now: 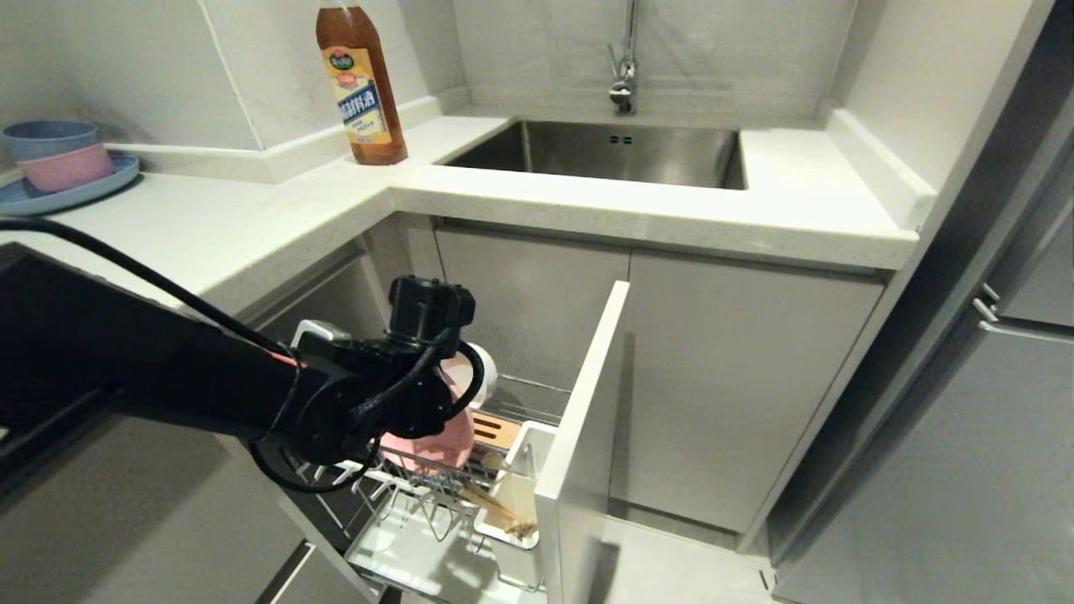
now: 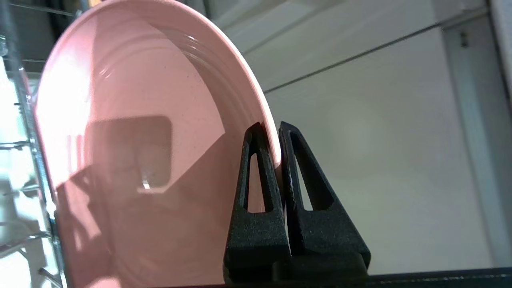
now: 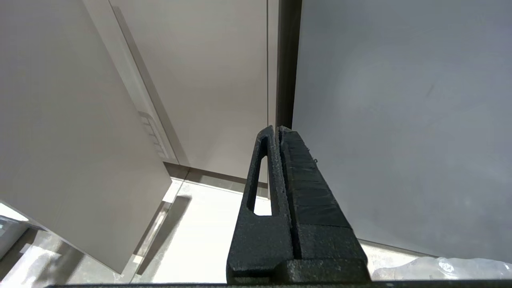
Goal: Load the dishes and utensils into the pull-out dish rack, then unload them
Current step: Pick up the plate and place it in the cupboard
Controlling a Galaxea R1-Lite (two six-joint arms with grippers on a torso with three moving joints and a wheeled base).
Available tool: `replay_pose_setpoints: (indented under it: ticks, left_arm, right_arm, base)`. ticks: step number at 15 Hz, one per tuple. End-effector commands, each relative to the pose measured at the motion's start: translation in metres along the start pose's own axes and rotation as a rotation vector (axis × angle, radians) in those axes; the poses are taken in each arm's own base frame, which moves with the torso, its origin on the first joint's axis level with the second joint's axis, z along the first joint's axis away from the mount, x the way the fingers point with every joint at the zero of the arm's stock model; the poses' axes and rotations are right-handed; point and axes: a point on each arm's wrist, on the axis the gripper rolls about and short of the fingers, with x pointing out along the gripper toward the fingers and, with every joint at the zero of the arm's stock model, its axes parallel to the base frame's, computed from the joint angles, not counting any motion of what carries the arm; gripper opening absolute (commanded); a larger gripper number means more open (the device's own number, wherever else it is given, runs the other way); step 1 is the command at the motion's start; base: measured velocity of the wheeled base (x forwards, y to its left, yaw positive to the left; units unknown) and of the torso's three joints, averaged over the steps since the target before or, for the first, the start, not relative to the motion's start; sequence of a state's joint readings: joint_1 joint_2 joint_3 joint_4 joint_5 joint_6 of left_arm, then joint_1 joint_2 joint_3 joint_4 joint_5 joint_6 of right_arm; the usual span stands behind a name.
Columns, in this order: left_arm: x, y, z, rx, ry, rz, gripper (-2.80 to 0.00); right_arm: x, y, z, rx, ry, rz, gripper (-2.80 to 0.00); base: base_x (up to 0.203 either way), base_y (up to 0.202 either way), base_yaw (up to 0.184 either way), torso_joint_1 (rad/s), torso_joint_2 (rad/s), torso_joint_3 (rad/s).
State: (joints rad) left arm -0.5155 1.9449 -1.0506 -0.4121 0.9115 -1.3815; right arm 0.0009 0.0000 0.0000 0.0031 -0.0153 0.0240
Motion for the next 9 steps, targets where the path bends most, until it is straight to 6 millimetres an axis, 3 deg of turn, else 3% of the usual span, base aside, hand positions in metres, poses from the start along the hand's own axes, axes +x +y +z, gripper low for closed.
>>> replay_pose_setpoints:
  ticks: [1, 9]
  left_arm:
    - [0.0048, 0.0040, -0.0051, 0.005, -0.003, 0.013, -2.80]
    - [0.0099, 0.0122, -0.0096, 0.016, 0.002, 0.060, -2.80]
  right_arm:
    - [0.0002, 0.0000, -0.0008, 0.000, 0.003, 0.000, -2.80]
    - [0.0002, 0.0000, -0.0008, 0.000, 0.003, 0.001, -2.80]
  base:
    - [0.000, 0.000, 0.000, 0.000, 0.00, 0.000]
    - [0.000, 0.000, 0.000, 0.000, 0.00, 0.000]
